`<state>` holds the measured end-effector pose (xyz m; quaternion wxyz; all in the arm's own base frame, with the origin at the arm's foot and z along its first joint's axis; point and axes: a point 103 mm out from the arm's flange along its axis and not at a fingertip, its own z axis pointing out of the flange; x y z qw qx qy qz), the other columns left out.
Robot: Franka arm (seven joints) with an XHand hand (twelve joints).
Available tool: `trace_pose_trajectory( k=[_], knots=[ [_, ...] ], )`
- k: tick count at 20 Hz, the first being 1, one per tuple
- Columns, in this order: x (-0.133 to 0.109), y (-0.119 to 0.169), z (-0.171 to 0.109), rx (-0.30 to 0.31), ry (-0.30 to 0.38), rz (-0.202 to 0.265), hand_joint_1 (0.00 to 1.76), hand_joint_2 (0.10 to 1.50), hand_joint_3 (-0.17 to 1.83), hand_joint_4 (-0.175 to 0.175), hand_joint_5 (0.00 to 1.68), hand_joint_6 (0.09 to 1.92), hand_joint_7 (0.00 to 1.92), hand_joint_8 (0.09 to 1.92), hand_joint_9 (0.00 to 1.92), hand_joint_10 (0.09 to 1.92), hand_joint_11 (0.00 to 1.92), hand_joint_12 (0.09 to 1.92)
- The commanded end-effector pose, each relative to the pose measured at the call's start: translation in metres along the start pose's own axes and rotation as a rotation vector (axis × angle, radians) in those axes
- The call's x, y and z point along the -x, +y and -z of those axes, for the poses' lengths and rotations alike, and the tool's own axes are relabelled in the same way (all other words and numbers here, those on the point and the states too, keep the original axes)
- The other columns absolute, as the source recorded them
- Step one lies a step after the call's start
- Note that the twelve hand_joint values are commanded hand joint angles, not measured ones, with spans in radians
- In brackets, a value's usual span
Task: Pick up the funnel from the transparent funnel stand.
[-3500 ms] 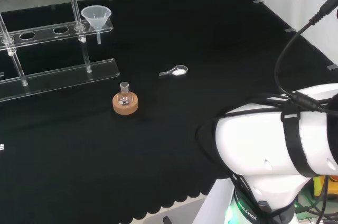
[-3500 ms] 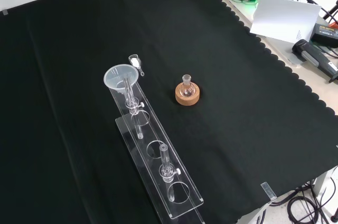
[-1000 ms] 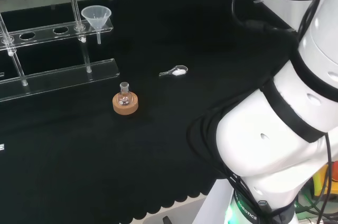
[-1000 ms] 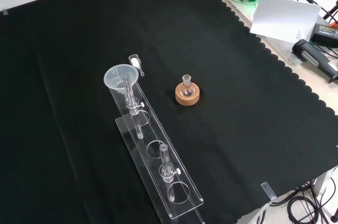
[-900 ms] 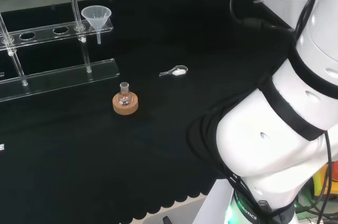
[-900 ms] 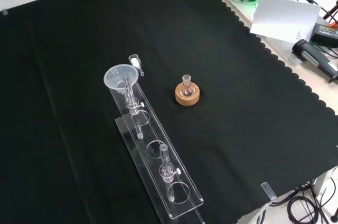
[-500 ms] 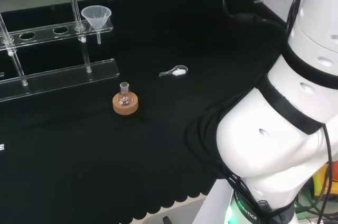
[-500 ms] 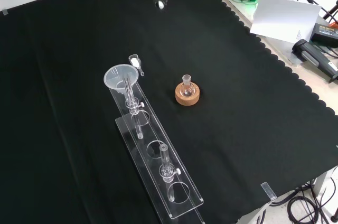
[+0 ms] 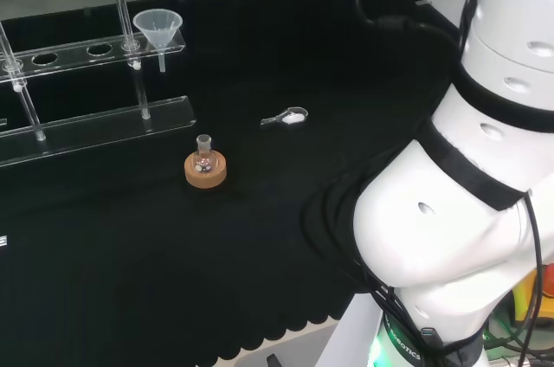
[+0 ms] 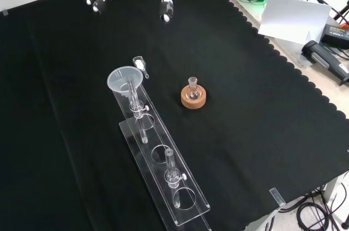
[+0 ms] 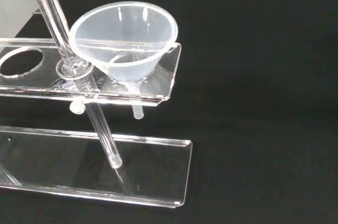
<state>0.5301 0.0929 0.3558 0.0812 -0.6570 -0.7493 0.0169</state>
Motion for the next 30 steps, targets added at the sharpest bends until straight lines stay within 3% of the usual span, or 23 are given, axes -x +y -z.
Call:
trace_pose_trajectory(
  k=[1,10,18,22,30],
  knots=[
    [-0.015,0.024,-0.019,-0.049,0.022,0.019,0.22,0.64,0.0,0.013,0.0,0.09,0.05,0.09,0.01,0.09,0.0,0.5],
    [-0.014,0.045,-0.04,-0.112,0.021,0.008,0.23,0.64,0.0,0.011,0.0,0.09,0.05,0.09,0.02,0.09,0.0,0.54],
    [-0.023,0.053,-0.052,-0.167,0.034,0.029,0.23,0.63,0.0,0.009,0.0,0.09,0.06,0.09,0.02,0.09,0.0,0.56],
    [-0.024,0.058,-0.054,-0.207,0.037,0.038,0.21,0.58,-0.03,0.007,0.0,0.09,0.05,0.09,0.01,0.09,0.0,0.56],
    [-0.025,0.065,-0.06,-0.229,0.031,0.058,0.18,0.49,-0.05,0.008,0.0,0.09,0.03,0.09,0.0,0.09,0.0,0.5]
  ],
)
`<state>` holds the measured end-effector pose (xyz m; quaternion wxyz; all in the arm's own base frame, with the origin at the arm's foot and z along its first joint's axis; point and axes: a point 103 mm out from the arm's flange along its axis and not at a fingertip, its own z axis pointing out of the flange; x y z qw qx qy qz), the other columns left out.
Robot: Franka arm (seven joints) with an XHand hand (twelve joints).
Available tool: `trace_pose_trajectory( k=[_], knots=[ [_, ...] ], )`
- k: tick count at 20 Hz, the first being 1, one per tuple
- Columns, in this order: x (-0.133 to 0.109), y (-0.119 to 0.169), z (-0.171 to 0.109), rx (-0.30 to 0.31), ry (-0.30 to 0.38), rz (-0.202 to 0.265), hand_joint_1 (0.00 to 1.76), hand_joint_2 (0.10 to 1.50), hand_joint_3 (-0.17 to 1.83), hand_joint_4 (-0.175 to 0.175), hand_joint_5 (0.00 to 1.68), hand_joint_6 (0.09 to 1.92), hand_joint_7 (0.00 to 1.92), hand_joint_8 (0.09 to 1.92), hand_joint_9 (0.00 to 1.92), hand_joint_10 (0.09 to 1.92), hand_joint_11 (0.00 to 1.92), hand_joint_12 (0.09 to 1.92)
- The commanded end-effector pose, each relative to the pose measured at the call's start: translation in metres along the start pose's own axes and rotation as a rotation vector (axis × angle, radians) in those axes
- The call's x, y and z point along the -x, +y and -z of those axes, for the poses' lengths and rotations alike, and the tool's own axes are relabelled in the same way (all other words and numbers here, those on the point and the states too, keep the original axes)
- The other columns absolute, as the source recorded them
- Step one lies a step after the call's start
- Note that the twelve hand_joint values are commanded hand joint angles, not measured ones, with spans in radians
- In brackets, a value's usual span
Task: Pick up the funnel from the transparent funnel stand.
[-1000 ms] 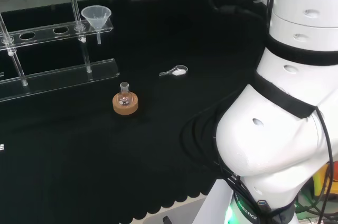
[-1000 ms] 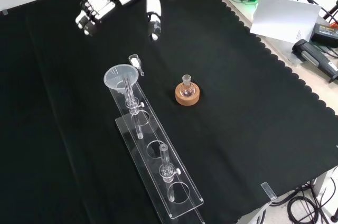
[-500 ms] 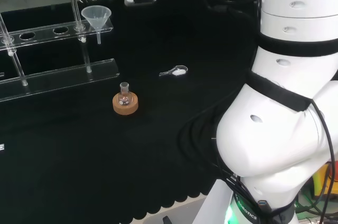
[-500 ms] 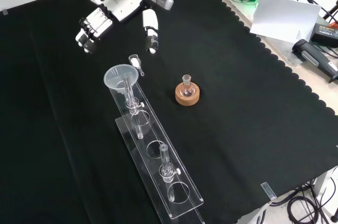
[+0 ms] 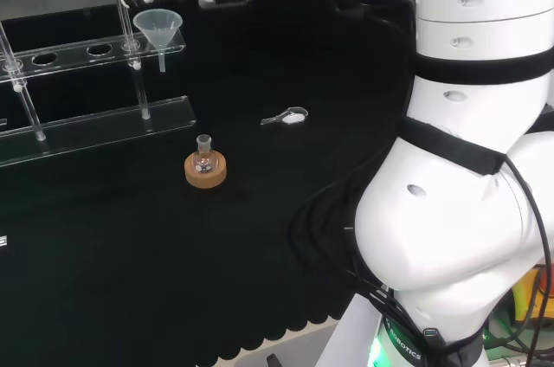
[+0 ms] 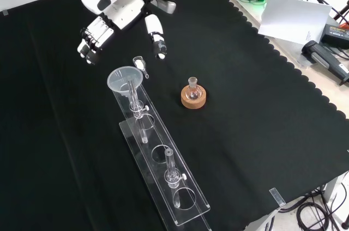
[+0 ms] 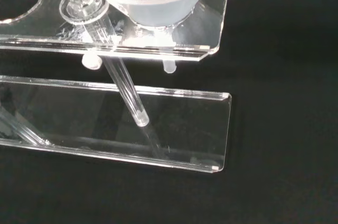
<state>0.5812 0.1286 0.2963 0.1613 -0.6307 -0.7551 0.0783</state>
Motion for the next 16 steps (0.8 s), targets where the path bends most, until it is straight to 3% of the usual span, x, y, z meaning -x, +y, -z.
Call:
trace_pose_trajectory(
  k=[1,16],
  knots=[
    [-0.003,0.004,-0.006,-0.029,-0.01,0.02,0.18,0.49,-0.05,0.008,0.0,0.09,0.03,0.09,0.0,0.09,0.0,0.5],
    [-0.013,0.013,-0.034,-0.1,-0.018,0.038,0.23,0.54,-0.02,0.001,0.0,0.09,0.03,0.09,0.0,0.09,0.0,0.49]
  ],
)
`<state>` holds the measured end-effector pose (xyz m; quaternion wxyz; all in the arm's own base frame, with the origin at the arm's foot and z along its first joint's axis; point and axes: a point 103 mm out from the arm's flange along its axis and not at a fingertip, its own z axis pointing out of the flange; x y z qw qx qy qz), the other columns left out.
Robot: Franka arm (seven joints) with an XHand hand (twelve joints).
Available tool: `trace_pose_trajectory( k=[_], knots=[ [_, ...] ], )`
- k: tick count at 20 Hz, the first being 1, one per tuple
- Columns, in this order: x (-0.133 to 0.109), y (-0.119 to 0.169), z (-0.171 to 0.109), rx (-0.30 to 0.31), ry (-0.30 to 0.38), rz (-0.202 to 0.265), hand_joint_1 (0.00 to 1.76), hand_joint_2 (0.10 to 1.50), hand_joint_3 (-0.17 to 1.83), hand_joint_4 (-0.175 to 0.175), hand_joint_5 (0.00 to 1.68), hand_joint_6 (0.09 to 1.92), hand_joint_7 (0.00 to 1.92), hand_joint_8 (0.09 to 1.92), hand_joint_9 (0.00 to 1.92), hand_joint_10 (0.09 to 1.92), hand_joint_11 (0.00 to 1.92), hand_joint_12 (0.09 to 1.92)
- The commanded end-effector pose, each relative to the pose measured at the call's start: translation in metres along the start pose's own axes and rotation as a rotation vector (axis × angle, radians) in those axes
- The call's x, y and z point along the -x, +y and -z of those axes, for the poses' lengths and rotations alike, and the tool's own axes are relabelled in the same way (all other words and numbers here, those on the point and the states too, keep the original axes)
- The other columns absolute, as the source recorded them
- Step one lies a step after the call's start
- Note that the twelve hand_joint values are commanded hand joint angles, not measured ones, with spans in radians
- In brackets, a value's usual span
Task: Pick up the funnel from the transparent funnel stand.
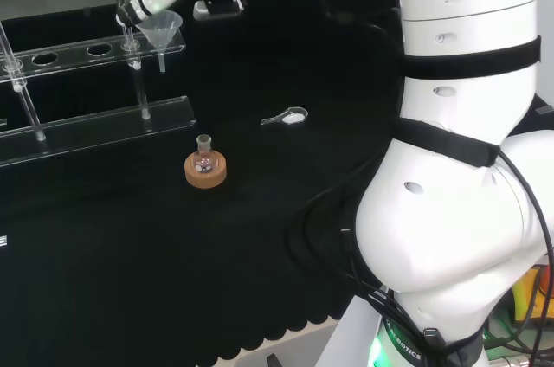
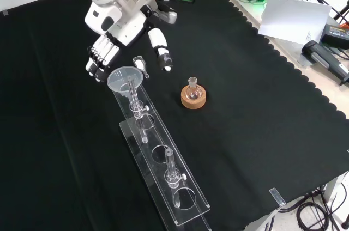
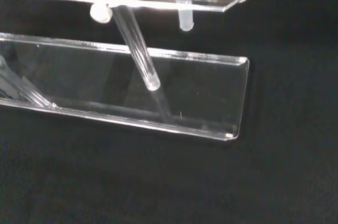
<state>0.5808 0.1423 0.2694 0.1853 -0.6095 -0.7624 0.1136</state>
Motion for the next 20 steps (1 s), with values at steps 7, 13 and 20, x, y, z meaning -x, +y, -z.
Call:
trace_pose_trajectory(
  k=[7,13,20],
  knots=[
    [-0.005,0.009,-0.018,-0.024,0.001,0.006,0.25,0.56,-0.01,-0.003,0.0,0.09,0.03,0.09,0.01,0.09,0.0,0.49],
    [-0.004,0.011,-0.022,0.002,-0.008,-0.011,0.28,0.58,0.0,-0.01,0.0,0.09,0.06,0.09,0.06,0.09,0.0,0.51],
    [-0.003,0.009,-0.021,0.093,-0.039,-0.058,0.33,0.6,0.0,-0.017,0.0,0.09,0.09,0.32,0.03,0.48,0.0,0.87]
  ],
)
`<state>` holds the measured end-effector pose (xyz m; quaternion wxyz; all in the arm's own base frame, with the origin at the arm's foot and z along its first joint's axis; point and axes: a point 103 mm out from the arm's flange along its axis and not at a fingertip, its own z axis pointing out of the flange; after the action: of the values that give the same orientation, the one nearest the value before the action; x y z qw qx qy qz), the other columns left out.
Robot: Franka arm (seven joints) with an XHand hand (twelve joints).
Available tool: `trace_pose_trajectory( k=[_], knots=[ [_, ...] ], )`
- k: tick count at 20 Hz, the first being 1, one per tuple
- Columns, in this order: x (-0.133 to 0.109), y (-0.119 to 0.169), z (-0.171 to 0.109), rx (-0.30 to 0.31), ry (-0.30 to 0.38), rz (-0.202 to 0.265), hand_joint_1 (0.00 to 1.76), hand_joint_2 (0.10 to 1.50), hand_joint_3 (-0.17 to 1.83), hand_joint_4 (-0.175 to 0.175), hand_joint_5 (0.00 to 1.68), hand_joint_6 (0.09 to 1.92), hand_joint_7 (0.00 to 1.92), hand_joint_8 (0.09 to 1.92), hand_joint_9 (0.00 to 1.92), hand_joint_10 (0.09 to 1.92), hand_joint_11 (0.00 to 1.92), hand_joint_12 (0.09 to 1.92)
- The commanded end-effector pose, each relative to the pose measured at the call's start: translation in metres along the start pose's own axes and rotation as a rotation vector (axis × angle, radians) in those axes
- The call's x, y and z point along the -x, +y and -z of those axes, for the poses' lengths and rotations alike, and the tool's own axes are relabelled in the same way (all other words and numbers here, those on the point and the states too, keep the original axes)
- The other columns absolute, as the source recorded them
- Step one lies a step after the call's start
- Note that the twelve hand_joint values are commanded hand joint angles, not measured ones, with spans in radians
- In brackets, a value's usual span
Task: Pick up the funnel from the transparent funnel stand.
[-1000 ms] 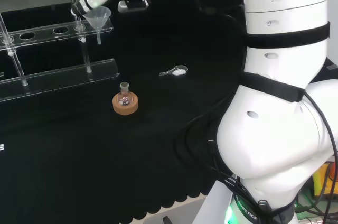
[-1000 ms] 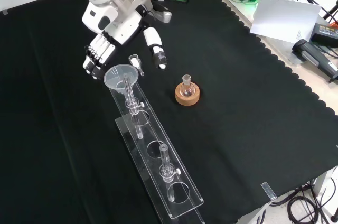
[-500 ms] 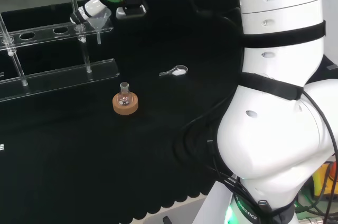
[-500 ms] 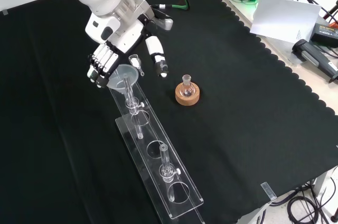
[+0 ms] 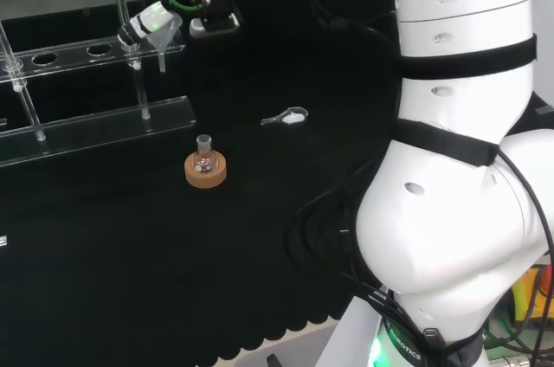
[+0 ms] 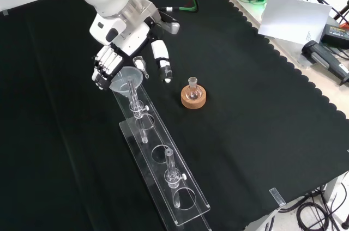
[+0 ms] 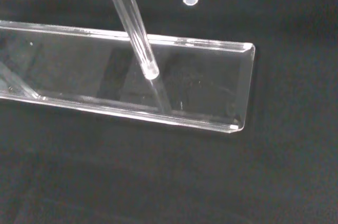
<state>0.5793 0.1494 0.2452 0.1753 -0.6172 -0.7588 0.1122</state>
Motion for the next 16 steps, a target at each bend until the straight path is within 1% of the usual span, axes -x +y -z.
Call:
trace_pose_trajectory(
  k=[1,3,7,16],
  knots=[
    [0.0008,-0.0014,0.0026,0.091,-0.035,-0.047,0.34,0.6,0.0,-0.018,0.0,0.09,0.06,0.39,0.01,0.54,0.0,0.9],
    [0.0011,-0.0006,0.003,0.094,-0.041,-0.053,0.37,0.61,0.0,-0.018,0.0,0.09,0.04,0.49,0.0,0.64,0.0,0.98],
    [0.0003,0.002,0.0023,0.082,-0.055,-0.051,0.42,0.63,0.01,-0.015,0.0,0.09,0.05,0.58,0.0,0.77,0.0,1.08],
    [-0.0002,0.0073,-0.0004,0.055,-0.071,-0.049,0.44,0.65,0.02,-0.01,0.01,0.09,0.08,0.61,0.0,0.81,0.0,1.12]
  ],
)
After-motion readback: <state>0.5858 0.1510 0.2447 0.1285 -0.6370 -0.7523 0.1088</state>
